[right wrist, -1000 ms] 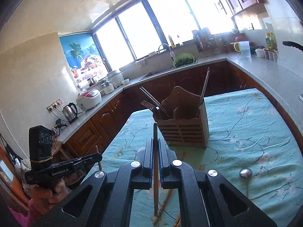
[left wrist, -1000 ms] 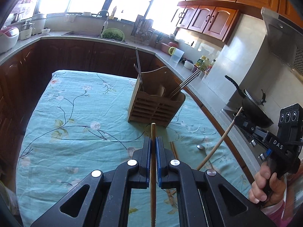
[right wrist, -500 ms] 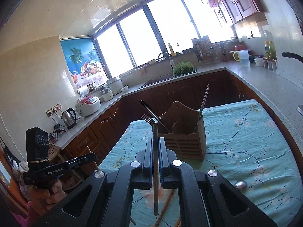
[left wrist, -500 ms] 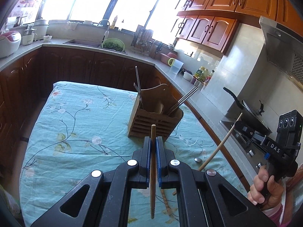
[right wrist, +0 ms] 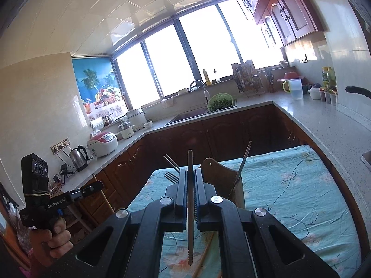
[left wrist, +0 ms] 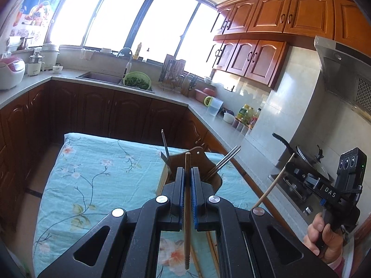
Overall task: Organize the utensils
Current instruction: 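Lift both held chopsticks and carry them above the utensil holder, then insert both chopsticks into the holder and open both tools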
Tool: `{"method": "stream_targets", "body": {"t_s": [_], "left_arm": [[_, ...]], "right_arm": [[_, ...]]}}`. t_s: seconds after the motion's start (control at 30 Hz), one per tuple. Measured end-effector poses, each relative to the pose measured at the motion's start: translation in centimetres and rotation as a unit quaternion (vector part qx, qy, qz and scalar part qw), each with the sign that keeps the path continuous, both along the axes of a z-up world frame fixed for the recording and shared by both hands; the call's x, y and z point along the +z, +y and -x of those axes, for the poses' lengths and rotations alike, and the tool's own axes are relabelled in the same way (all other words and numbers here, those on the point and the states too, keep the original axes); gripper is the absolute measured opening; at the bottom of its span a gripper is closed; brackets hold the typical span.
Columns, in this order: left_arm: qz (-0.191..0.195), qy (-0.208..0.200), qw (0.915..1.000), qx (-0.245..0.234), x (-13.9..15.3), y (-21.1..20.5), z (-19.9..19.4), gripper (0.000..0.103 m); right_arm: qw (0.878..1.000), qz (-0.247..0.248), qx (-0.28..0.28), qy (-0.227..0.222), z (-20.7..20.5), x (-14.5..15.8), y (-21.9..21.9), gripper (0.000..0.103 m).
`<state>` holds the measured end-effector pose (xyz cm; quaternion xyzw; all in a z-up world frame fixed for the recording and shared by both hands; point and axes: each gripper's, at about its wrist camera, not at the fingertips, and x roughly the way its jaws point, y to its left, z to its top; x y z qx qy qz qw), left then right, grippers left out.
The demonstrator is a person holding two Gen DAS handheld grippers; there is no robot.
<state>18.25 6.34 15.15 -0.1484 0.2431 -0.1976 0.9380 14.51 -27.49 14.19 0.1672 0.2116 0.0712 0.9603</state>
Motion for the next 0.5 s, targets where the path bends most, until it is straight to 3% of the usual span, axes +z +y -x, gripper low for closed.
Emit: {"method": "stream_targets", "body": {"t_s": [0.5], "left_arm": [[0.027,-0.063,0.9967,0.043,2.9,-1.9,-10.2,0.003]], "right_arm": [[0.996,0.017,-0.067,-0.052,-7.8,3.8,-3.9,0.005]]}}
